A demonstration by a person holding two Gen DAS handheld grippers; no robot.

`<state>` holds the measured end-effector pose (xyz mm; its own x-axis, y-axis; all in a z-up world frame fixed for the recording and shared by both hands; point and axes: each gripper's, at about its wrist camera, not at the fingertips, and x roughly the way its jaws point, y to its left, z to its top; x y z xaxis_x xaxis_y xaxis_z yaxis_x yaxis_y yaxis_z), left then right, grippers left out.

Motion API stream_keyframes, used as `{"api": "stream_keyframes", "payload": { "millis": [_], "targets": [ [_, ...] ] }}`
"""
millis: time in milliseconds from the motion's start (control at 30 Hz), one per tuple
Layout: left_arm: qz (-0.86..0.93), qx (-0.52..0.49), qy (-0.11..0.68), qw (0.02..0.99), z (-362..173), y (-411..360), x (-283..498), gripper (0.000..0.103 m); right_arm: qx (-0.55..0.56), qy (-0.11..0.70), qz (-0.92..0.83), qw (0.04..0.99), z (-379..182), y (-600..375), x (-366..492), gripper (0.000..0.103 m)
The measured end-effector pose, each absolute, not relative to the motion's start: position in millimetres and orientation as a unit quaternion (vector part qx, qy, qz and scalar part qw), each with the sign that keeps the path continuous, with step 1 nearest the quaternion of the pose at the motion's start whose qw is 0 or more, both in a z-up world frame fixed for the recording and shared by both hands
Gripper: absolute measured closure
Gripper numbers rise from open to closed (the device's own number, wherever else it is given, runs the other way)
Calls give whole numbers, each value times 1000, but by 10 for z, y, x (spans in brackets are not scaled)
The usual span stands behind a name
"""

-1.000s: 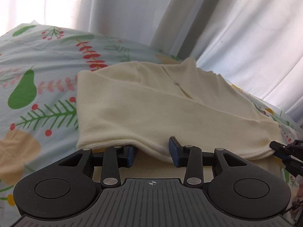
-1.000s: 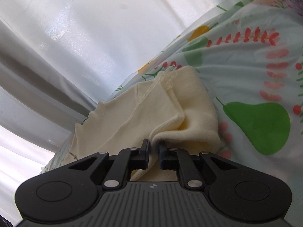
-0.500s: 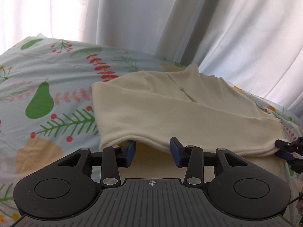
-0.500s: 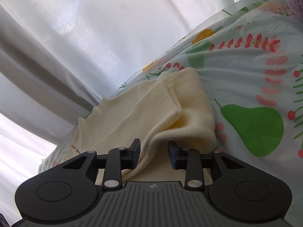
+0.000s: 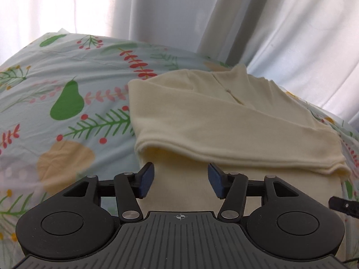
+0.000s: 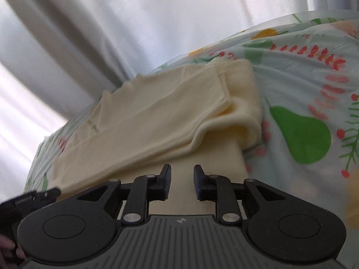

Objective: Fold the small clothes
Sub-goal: 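Grasp the hem of the dress with the left gripper while the right gripper grasps it too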

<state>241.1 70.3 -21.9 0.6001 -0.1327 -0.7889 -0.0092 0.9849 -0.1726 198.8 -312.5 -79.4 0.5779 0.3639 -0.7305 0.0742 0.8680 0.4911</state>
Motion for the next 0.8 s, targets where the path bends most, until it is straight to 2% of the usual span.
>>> {"api": "stream_keyframes", "payload": {
  "millis": [167,267,333,400,467,533,567,667,800],
  "targets": [
    [-69,-69,491,866,-111,642,1552,34,182,495,168,833,-716,-3007,872,77],
    [-69,-59,516,852,-117,661,1088,33,167,517,158,825,-671,-3083,240,66],
    [-57,-47,534,842,-143,696,828,33,163,520,128,829,-621,-3167,-66,62],
    [-58,-39,543,837,-160,747,654,33,159,513,92,839,-558,-3257,-248,54],
    [-63,-38,546,835,-172,806,519,33,160,502,80,846,-527,-3327,-333,51],
    [-64,-35,547,834,-177,858,442,35,165,508,73,842,-576,-3383,-351,51],
    [-62,-39,550,832,-178,890,416,40,169,509,71,841,-601,-3396,-354,51],
    [-59,-62,558,825,-184,1004,351,46,196,511,74,834,-687,-3452,-377,54],
    [-52,-79,562,822,-189,1101,283,49,213,497,73,838,-725,-3478,-399,58]
  ]
}}
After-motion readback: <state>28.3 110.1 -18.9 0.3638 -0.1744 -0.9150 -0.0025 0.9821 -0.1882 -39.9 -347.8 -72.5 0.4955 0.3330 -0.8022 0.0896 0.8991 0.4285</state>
